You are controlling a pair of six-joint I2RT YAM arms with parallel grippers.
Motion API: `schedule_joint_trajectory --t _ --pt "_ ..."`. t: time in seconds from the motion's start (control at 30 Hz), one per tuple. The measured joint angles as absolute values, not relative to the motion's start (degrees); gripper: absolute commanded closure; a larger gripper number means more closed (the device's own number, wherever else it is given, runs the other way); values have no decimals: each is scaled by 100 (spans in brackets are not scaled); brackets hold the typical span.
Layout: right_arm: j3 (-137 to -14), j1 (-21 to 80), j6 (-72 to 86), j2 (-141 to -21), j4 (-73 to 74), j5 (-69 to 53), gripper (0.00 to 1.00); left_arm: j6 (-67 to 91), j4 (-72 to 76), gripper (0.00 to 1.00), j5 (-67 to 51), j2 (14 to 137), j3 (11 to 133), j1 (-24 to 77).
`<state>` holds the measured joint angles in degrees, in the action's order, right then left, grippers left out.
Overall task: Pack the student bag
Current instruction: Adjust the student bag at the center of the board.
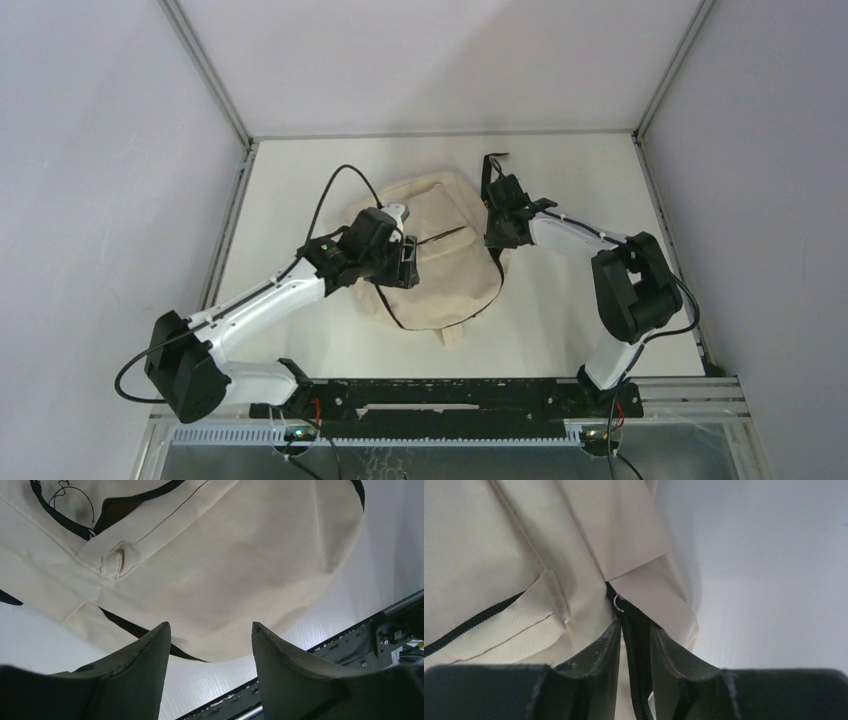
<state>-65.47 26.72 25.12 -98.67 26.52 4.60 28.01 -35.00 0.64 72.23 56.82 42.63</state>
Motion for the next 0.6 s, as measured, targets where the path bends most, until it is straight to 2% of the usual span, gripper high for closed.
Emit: schedule_joint_trajectory --t 0.23,0.3,0.4,0.5,0.6 --pt "-6580 2753 2646 -10014 2460 1031 69 2801 -3474 41 -3 7535 5682 4263" --pt "-6598 2757 2676 -10116 2375 1044 75 2805 -3457 41 -43 7620 5669 4263" --pt "-6617 2735 2751 -10285 2265 991 100 2812 -3398 43 -40 7640 5634 4263" --pt "-6617 2720 2803 -10331 2237 884 100 2845 -3354 48 5 7640 5553 4263" --pt "-6608 2714 2799 -10276 2244 864 100 2858 -3361 49 69 7640 5513 4228"
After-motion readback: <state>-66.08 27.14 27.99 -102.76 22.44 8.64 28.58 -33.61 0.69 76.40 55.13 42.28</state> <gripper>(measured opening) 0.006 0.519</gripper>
